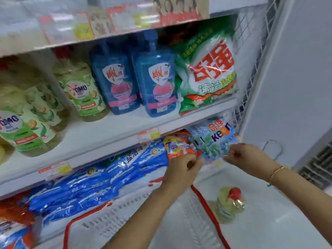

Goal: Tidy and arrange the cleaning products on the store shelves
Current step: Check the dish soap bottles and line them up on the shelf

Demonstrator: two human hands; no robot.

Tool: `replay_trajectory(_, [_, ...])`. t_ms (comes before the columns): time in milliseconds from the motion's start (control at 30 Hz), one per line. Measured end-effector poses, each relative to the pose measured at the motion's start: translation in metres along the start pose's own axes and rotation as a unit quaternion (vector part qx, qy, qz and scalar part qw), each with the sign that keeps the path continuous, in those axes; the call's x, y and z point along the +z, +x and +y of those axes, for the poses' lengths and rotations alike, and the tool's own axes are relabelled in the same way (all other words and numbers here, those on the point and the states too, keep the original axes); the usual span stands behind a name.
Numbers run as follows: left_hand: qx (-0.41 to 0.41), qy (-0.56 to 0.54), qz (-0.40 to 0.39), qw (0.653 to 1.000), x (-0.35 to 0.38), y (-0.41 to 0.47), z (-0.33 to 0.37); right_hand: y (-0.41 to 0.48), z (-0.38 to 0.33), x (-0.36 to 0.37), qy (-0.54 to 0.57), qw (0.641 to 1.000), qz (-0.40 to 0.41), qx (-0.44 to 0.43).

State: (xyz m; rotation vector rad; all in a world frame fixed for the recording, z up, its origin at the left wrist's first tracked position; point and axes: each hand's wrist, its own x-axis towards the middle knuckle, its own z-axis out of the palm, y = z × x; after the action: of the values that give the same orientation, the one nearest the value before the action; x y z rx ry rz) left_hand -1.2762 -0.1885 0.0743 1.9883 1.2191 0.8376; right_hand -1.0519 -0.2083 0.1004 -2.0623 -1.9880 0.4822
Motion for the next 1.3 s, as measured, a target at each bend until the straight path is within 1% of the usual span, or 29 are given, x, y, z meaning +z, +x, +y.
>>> replay_trajectory(67, [-0.028, -0.015, -0.118, 0.992, 0.056, -0.009, -0.002, -0.028, 0.048, 0.016, 0.014, 0.996, -0.048, 0.078])
replay_trajectory(133, [-0.05, 0.024, -0.222, 0.973, 0.108, -0.015, -0.007, -0.055, 0.091, 0.037, 0.022, 0.98, -0.103, 0.17])
replay_trajectory(167, [-0.068, 0.045, -0.256, 0.963, 0.13, -0.016, -0.013, -0.065, 0.107, 0.048, 0.035, 0.971, -0.129, 0.199])
replay_trajectory(233, [-0.123, 0.06, -0.279, 0.951, 0.161, -0.013, -0.019, -0.078, 0.127, 0.074, 0.087, 0.959, -0.158, 0.22])
replay_trajectory(300, [-0.175, 0.058, -0.267, 0.946, 0.18, -0.007, -0.024, -0.078, 0.135, 0.098, 0.139, 0.951, -0.167, 0.218])
replay_trajectory(367, [-0.195, 0.084, -0.243, 0.947, 0.189, 0.002, -0.028, -0.068, 0.134, 0.121, 0.183, 0.948, -0.165, 0.204])
replay_trajectory(433, [-0.173, 0.11, -0.218, 0.954, 0.192, 0.011, -0.03, -0.055, 0.132, 0.144, 0.23, 0.94, -0.162, 0.191])
replay_trajectory(500, [-0.149, 0.139, -0.222, 0.953, 0.192, 0.017, -0.027, -0.046, 0.131, 0.164, 0.274, 0.93, -0.157, 0.188])
replay_trajectory(633, [-0.133, 0.167, -0.244, 0.946, 0.195, 0.022, -0.029, -0.046, 0.133, 0.182, 0.322, 0.92, -0.126, 0.184])
replay_trajectory(800, [-0.121, 0.195, -0.277, 0.933, 0.184, 0.026, -0.021, -0.059, 0.132, 0.179, 0.332, 0.915, -0.09, 0.21])
replay_trajectory(900, [-0.112, 0.186, -0.273, 0.937, 0.168, 0.028, 0.0, -0.068, 0.129, 0.162, 0.336, 0.916, -0.065, 0.212])
replay_trajectory(1000, [-0.092, 0.148, -0.222, 0.959, 0.127, 0.034, 0.031, -0.067, 0.114, 0.133, 0.33, 0.926, -0.037, 0.18])
replay_trajectory(1100, [-0.073, 0.114, -0.148, 0.98, 0.071, 0.033, 0.065, -0.057, 0.078, 0.091, 0.308, 0.947, 0.002, 0.095])
replay_trajectory(1233, [-0.021, 0.099, -0.047, 0.994, -0.01, 0.024, 0.117, -0.037, 0.021, 0.038, 0.272, 0.96, 0.071, 0.002])
replay_trajectory(1300, [-0.005, 0.098, -0.006, 0.995, -0.053, 0.018, 0.137, -0.024, -0.011, 0.018, 0.251, 0.963, 0.086, -0.051])
